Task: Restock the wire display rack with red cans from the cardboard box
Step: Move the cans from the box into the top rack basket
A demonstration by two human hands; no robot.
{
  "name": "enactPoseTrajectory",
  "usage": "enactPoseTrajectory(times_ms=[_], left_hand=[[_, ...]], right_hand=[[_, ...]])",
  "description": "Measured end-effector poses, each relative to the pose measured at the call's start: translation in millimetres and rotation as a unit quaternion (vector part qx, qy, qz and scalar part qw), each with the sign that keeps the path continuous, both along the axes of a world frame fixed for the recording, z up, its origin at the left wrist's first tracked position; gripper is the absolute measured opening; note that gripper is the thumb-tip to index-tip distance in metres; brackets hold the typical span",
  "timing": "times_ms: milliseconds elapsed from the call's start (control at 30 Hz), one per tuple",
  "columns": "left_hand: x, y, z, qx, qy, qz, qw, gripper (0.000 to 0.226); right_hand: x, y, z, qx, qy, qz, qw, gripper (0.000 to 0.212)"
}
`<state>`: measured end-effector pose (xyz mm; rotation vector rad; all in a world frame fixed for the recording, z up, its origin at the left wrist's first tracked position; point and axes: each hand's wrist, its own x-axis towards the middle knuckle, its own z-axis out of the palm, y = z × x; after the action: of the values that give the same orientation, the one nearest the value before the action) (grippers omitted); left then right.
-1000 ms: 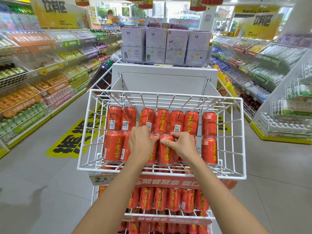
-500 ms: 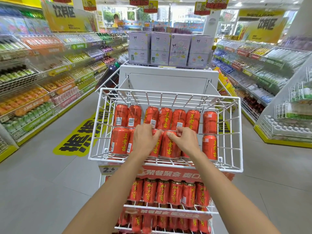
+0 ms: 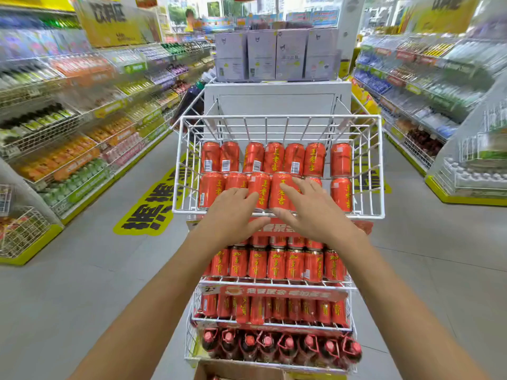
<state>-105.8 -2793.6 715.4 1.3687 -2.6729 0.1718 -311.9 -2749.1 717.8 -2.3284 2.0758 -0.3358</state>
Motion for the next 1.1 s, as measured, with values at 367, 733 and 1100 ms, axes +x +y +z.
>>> enactPoseTrajectory(times_ms=[367,733,1100], left_hand=[[24.0,93.7,-53.0,-0.001,0.006,-0.1,0.995,0.065],[118.3,118.1,-192.9,0.125,0.051,-0.026,0.991,0.057],[187.7,146.8,-449.3,0.295,-0.014,0.095,0.95,0.048]], right_hand=[[16.4,135.8,-40.9,0.044,0.017,-0.109,0.993,0.072],[109.5,138.4,-194.0,0.127,-0.027,-0.02,0.991,0.071],[163.8,141.1,-468.9,0.311,-0.067,0.005,0.948,0.068]])
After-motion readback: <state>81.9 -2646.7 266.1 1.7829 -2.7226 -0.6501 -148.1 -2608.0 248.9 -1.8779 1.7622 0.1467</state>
